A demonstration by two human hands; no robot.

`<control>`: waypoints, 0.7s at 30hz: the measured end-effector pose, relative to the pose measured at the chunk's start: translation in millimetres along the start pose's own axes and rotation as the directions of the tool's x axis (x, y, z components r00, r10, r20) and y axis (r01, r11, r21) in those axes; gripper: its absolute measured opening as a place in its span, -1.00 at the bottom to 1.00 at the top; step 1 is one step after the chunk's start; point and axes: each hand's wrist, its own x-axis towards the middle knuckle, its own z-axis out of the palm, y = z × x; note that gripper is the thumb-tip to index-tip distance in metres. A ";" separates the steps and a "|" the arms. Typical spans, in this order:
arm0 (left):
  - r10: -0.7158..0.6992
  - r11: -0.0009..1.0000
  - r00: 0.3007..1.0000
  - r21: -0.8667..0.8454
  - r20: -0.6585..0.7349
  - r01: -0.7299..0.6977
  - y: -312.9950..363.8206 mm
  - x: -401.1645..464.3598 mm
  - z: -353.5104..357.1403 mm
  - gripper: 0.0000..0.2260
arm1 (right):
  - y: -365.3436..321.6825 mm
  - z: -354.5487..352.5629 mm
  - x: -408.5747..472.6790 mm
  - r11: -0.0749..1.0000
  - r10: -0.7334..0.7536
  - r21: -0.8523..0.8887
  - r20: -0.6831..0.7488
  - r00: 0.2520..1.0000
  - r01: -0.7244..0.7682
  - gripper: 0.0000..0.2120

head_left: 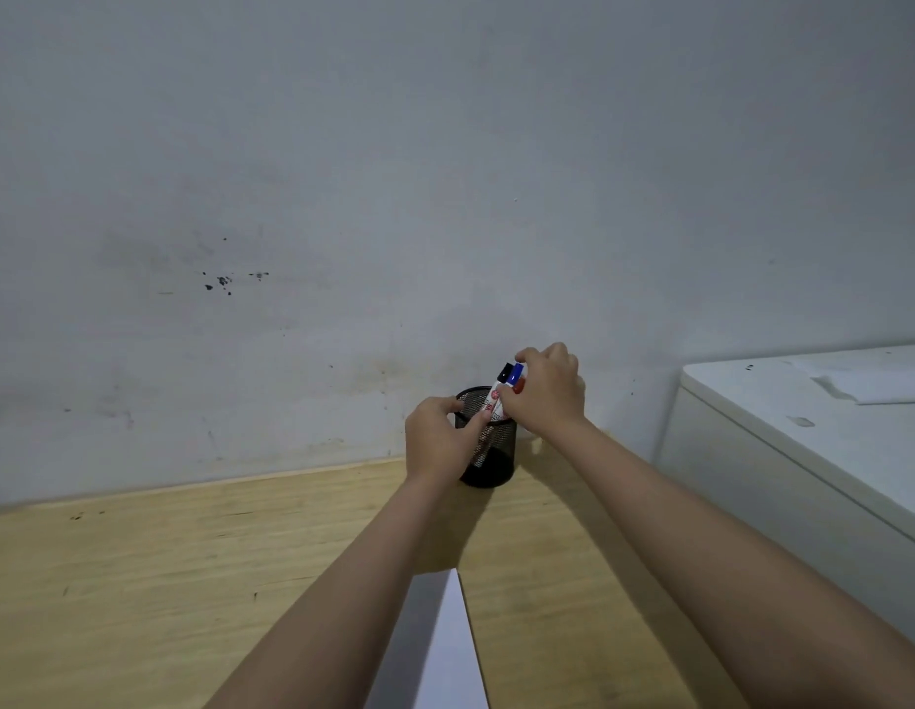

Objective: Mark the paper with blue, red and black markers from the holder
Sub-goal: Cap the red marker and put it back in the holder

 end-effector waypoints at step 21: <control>0.075 0.991 0.997 0.114 0.002 -0.075 6.2 -8.2 0.7 -0.68 | -26.8 -18.7 9.6 0.938 -0.192 0.298 0.031 0.981 0.174 -0.82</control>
